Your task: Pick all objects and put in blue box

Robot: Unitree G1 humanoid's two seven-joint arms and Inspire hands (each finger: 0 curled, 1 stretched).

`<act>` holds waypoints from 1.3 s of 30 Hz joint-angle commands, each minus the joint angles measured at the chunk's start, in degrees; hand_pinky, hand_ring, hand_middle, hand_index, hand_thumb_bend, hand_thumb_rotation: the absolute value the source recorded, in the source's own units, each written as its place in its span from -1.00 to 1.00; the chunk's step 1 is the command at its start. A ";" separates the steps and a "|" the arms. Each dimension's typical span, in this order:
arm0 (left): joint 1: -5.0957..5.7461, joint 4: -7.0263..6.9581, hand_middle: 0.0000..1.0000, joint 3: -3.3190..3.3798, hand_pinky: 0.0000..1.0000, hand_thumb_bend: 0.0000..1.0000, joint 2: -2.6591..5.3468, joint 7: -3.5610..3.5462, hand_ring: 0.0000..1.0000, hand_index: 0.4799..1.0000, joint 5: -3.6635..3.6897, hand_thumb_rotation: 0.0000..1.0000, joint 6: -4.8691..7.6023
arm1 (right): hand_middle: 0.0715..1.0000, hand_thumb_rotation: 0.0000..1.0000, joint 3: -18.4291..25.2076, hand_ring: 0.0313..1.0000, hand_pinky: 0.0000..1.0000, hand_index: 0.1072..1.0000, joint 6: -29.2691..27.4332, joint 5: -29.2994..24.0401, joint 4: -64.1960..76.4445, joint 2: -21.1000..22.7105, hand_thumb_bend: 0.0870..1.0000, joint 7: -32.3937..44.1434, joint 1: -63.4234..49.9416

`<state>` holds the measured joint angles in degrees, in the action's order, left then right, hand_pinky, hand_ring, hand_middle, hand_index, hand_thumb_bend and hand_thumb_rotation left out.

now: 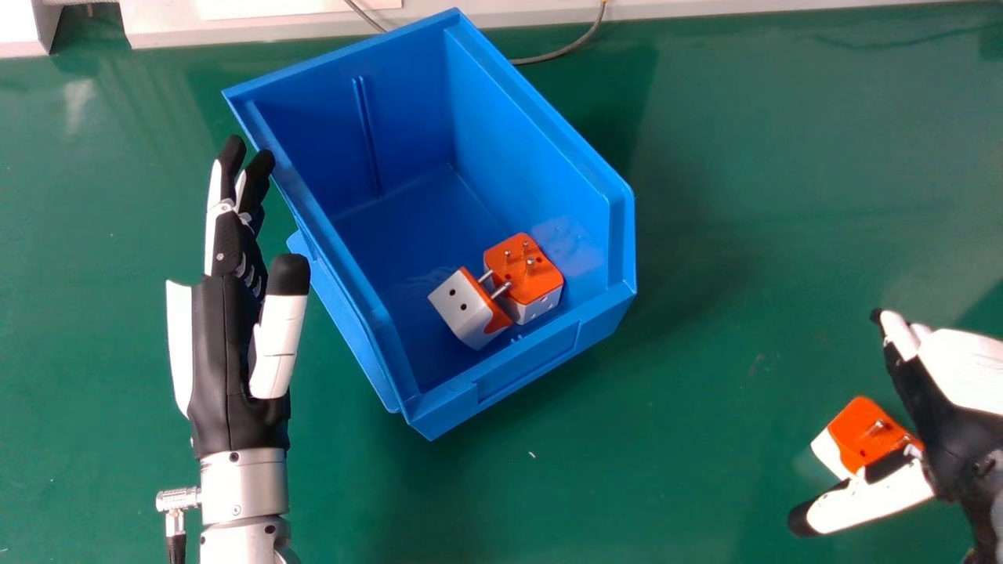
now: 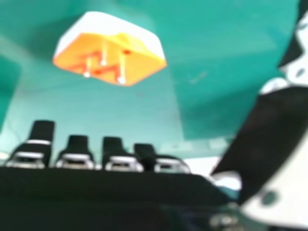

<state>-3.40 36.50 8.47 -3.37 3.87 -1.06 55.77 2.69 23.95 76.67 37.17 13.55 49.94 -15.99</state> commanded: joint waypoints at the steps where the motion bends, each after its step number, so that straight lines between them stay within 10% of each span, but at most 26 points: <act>1: -0.52 -0.92 0.86 0.11 0.98 0.90 -0.02 -0.08 0.91 0.82 0.52 0.84 -0.04 | 1.00 -0.44 0.38 1.00 0.64 1.00 0.33 0.18 -1.54 0.71 1.00 -0.93 1.54; 39: 0.17 -1.53 0.86 -0.01 0.98 0.89 -0.34 -0.32 0.91 0.82 0.35 0.82 -0.15 | 0.83 -0.68 -4.59 0.73 0.11 0.80 1.33 -6.80 -17.56 5.23 0.93 -17.69 3.57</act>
<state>-3.14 35.77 8.42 -3.40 3.70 -0.46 55.40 -1.89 24.63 70.07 19.59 18.55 33.85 -12.72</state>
